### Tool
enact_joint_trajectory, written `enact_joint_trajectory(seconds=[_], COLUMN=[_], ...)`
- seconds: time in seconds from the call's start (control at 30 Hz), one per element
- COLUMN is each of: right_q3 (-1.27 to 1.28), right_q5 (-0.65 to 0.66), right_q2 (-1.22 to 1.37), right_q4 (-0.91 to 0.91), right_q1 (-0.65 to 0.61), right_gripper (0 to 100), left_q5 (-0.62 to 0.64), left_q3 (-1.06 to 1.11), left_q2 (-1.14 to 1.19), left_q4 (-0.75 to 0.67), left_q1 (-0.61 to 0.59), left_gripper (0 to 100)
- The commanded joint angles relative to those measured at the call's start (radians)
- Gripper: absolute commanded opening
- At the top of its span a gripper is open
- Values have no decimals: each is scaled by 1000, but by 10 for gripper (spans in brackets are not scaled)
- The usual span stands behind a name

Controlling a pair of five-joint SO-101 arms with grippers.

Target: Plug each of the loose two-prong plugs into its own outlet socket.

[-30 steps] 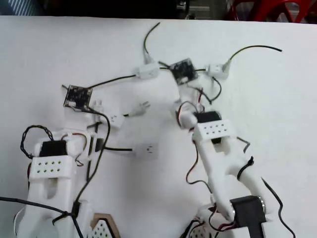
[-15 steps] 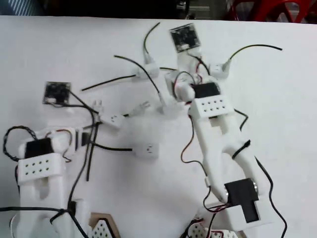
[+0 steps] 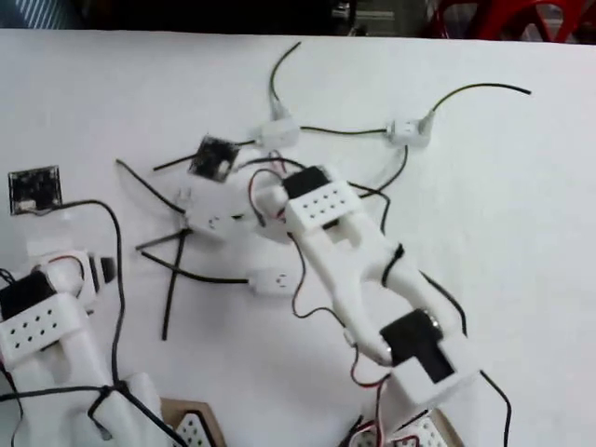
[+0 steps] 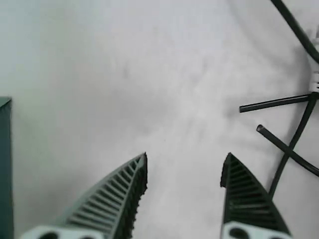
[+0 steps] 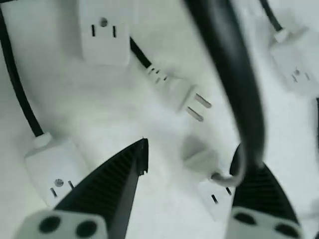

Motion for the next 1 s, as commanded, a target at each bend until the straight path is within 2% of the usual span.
enact_joint_trajectory(seconds=[0.0, 0.2, 0.4, 0.7, 0.77, 0.93, 0.97], right_q3=[-118, -311, -477, -695, -752, -899, -925], right_q5=[95, 104, 212, 215, 215, 215, 215], right_q2=[87, 277, 424, 631, 682, 773, 782], right_q4=[-2, 18, 97, 151, 173, 262, 286], right_q1=[-25, -28, -42, -13, -5, 16, 19], right_gripper=[257, 259, 259, 253, 211, 9, 21], left_q5=[-8, -11, -12, -14, -14, -14, -14], left_q3=[80, 149, 152, 184, 184, 184, 184], left_q2=[-38, -38, -33, -38, -38, -35, -35], left_q4=[-86, -144, -143, -169, -169, -169, -169], left_q1=[-18, -18, -18, -19, -19, -19, -19], left_gripper=[247, 247, 247, 247, 247, 246, 246])
